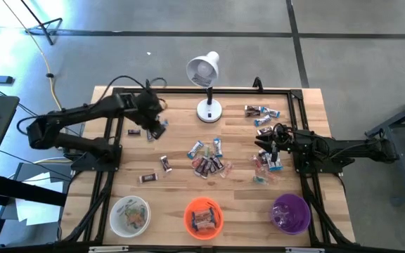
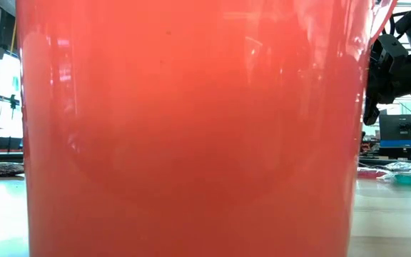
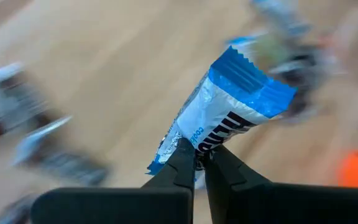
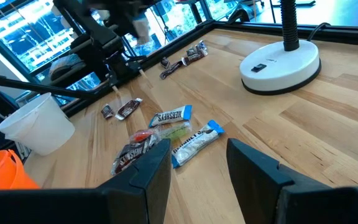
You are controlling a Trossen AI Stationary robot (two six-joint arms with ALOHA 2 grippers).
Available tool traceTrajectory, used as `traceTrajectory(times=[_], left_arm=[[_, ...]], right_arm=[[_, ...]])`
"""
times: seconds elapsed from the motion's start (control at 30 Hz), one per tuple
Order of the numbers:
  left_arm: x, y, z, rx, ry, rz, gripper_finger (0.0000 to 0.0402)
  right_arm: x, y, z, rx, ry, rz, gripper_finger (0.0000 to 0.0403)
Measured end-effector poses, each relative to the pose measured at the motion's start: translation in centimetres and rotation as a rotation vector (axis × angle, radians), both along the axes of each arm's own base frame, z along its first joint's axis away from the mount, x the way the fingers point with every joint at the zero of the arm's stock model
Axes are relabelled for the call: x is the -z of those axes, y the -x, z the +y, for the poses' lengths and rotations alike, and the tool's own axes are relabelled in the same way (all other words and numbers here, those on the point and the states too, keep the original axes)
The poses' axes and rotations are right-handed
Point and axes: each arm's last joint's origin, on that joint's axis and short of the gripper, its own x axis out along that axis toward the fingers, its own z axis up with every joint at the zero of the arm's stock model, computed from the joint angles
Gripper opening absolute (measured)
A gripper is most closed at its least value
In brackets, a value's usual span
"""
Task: Organize candy in baskets
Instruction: Put the white chocolate bar into the orange bucket
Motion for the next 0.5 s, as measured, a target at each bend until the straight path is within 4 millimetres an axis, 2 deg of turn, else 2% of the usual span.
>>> traceTrajectory(times=[0.2,0.5], left_arm=[[-2.1,-5.3,-4.7,0.086,0.027,-0.147,0.0],[-4.5,-10.3,-12.5,0.193,0.069,-0.181,0.0]], right_arm=[[0.0,0.0,0.0,0.0,0.0,0.0,0.0152],[0.0,0.0,0.0,0.0,0.0,0.0,0.0152]])
